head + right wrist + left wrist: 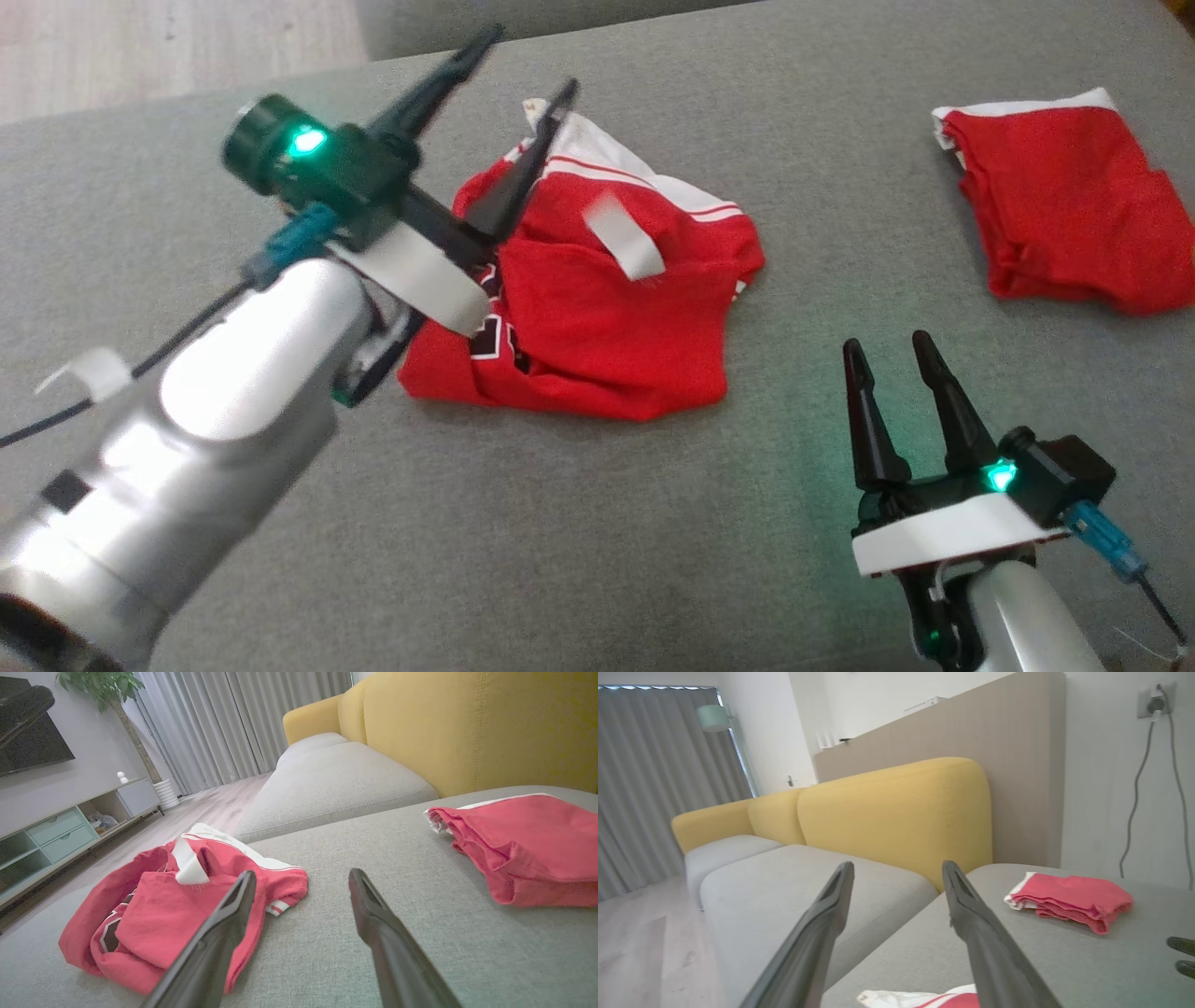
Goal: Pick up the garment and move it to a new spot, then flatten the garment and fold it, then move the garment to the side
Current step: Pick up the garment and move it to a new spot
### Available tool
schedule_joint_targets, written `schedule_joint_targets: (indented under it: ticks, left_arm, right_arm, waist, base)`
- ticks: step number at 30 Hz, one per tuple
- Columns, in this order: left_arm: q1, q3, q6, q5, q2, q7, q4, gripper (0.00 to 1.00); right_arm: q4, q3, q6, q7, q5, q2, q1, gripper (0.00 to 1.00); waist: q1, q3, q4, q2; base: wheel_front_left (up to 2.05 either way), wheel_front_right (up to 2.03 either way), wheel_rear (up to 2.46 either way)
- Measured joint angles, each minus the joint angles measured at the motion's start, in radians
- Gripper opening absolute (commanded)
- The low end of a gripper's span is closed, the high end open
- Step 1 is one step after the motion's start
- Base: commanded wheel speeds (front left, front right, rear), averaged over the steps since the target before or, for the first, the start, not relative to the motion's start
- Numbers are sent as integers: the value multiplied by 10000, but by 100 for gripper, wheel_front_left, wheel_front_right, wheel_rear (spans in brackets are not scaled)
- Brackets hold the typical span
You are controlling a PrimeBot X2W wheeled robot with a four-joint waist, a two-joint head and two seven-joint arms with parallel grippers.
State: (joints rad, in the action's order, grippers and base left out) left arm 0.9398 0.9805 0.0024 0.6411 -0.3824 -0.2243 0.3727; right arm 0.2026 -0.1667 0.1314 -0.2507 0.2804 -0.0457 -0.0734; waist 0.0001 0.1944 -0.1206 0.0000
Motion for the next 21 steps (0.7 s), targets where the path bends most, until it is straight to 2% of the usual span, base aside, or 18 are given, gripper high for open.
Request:
schedule_joint_targets:
  ticks: [7,12,17,21]
  left_arm:
    - [-307,-940,522,40,-593,-267,75,100]
    - [-1761,-1737,917,207,-947,-313,-268,100]
    - [-3709,-2685,1369,219,-984,-322,-1012,100]
    - [-5345,-3488,1662,140,-617,-322,-1570,100]
  right_arm:
    - [-2,150,0,-2,-4,0,10,100]
    - [0,414,0,-2,-201,2,35,100]
    - [19,650,0,-2,-351,2,131,100]
    - [92,713,0,-2,-360,2,333,100]
  waist:
    - [-1,-152,486,0]
    - [0,-323,1111,0]
    - [-1,-544,1660,0]
    - [-2,-706,1957,0]
  base:
    - [0,0,0]
    - [0,0,0]
    - [0,0,0]
    - [0,0,0]
